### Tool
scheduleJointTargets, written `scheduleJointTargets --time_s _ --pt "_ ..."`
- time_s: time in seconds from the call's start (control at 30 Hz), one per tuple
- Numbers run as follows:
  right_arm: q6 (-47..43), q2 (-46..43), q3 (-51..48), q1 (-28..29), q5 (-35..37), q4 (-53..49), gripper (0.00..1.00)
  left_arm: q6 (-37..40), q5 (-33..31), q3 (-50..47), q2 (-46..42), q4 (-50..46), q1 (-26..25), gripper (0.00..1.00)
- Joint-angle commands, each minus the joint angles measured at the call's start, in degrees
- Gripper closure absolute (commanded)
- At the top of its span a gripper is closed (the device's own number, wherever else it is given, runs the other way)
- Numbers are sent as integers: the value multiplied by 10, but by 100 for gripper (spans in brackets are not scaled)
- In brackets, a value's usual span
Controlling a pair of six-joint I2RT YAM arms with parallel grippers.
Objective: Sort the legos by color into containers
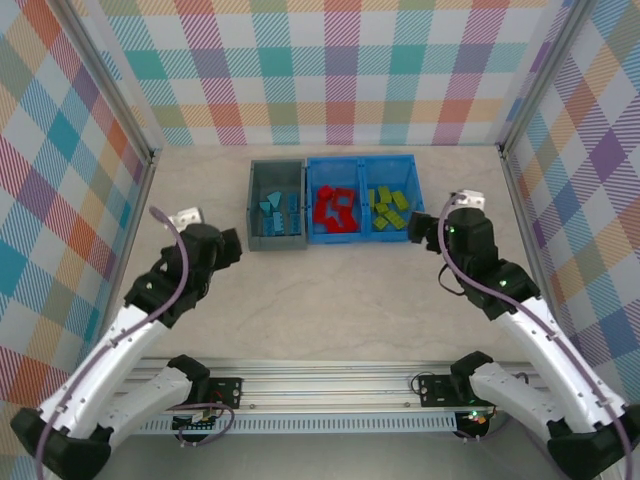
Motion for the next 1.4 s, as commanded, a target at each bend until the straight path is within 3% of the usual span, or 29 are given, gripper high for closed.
scheduleJointTargets --time_s 0.0,0.07,0.23,0.53,0.73,0.77,1.37 --pt "-72 -16 -127 -72 -23 171 0 101 6 -142 -38 224 83 0" --pt "-137 -7 -199 -81 3 285 0 122 43 -210 -25 318 123 0" --pt "-147 97 -244 -135 -42 377 0 157 94 -281 109 508 159 0" --pt "-187 285 -278 -181 -154 652 0 199 192 -211 330 680 202 0" --pt "-190 394 -283 -204 -207 769 0 212 244 -220 423 794 216 0" --pt "-189 382 -273 -205 -212 727 0 216 248 -236 434 839 215 0" --pt "-188 387 -267 -210 -219 725 0 209 233 -229 431 816 214 0"
